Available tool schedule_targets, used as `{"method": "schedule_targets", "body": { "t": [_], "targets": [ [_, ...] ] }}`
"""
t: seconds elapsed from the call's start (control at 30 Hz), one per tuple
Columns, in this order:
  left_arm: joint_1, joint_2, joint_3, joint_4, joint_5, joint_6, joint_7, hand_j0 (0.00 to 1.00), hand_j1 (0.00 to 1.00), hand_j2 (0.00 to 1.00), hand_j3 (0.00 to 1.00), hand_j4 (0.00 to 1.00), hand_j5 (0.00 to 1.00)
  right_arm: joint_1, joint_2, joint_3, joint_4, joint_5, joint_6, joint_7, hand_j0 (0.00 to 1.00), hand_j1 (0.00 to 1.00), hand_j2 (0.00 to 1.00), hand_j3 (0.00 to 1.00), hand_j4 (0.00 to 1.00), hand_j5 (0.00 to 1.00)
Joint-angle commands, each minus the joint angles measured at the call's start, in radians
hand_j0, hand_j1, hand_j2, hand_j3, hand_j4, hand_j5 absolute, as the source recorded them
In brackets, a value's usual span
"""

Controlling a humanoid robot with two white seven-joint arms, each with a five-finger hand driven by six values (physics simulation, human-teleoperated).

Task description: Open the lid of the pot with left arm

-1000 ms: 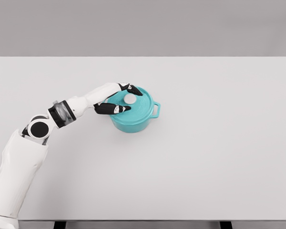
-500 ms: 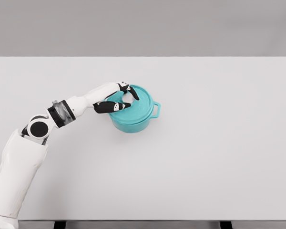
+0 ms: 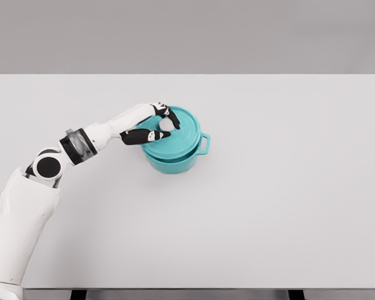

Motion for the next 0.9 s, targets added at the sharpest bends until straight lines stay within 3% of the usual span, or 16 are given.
{"method": "schedule_targets", "body": {
  "t": [0.0, 0.73, 0.87],
  "targets": [
    [0.000, 0.003, 0.001, -0.002, 0.016, 0.002, 0.000, 0.45, 0.45, 0.45, 0.45, 0.45, 0.45, 0.000, 0.000, 0.000, 0.000, 0.000, 0.000, 0.000, 1.00, 1.00, 1.00, 1.00, 1.00, 1.00],
    [0.006, 0.057, 0.037, -0.006, 0.045, 0.002, 0.000, 0.44, 0.44, 0.44, 0.44, 0.44, 0.44, 0.000, 0.000, 0.000, 0.000, 0.000, 0.000, 0.000, 1.00, 1.00, 1.00, 1.00, 1.00, 1.00],
    [0.014, 0.075, 0.072, -0.005, 0.050, 0.002, 0.000, 0.44, 0.44, 0.44, 0.44, 0.44, 0.44, 0.000, 0.000, 0.000, 0.000, 0.000, 0.000, 0.000, 1.00, 1.00, 1.00, 1.00, 1.00, 1.00]
  ]
}}
